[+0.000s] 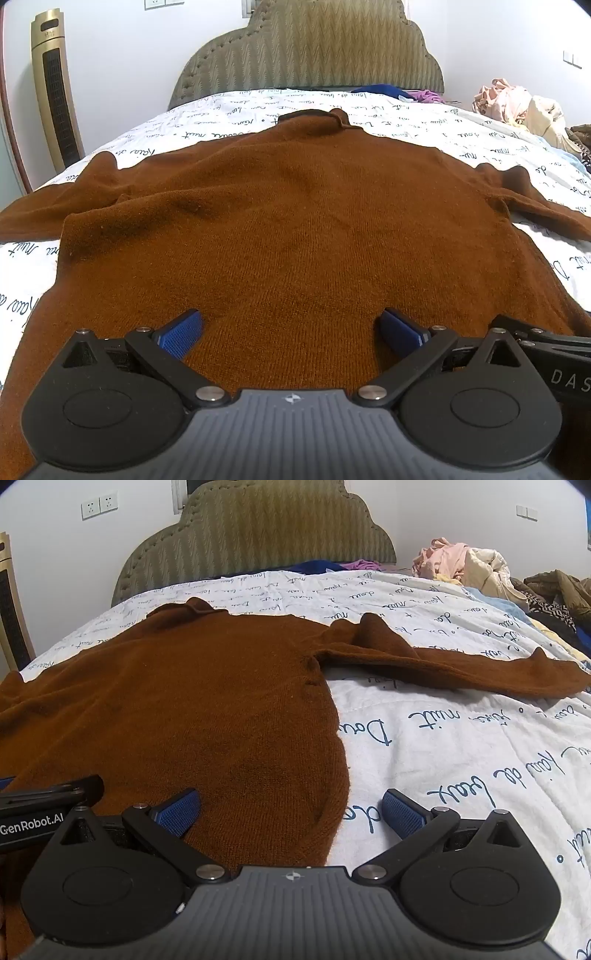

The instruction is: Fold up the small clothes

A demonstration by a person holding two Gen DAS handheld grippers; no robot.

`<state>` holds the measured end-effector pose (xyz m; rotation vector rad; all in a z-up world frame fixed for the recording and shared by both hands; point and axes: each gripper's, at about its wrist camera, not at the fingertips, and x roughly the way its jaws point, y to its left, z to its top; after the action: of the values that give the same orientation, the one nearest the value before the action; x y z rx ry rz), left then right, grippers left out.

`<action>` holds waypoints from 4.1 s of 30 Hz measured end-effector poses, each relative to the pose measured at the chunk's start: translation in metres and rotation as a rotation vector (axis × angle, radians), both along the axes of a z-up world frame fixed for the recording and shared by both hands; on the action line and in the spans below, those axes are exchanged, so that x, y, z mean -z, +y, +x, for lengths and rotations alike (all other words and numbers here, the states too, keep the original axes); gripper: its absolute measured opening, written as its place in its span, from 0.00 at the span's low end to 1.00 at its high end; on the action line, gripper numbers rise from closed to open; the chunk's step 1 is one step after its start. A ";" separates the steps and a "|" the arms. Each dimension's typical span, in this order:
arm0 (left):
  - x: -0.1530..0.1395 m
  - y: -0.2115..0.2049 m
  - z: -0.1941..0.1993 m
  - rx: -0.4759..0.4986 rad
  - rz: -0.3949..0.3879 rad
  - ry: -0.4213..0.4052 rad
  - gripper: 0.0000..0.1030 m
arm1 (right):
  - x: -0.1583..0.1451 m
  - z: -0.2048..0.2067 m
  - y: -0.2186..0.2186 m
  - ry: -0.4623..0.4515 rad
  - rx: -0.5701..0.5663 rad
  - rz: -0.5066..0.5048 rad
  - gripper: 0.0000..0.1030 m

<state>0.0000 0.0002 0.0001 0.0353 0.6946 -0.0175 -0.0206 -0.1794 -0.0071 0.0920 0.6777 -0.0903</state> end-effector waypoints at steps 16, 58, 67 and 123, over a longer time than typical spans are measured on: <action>0.000 0.000 0.000 0.000 -0.001 -0.002 1.00 | -0.001 -0.001 0.000 -0.002 0.001 0.005 1.00; 0.000 0.000 0.000 0.000 -0.001 -0.004 1.00 | 0.000 -0.001 0.000 -0.002 0.001 0.004 1.00; 0.000 0.000 0.000 0.000 -0.001 -0.004 1.00 | 0.000 -0.001 0.000 -0.002 0.001 0.004 1.00; -0.010 -0.089 -0.049 0.224 0.013 0.008 1.00 | -0.038 -0.018 -0.283 -0.082 0.350 0.344 1.00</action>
<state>-0.0494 -0.0888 0.0104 0.1254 0.6958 -0.2284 -0.0388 -0.4624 0.0312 0.5428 0.5846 -0.3043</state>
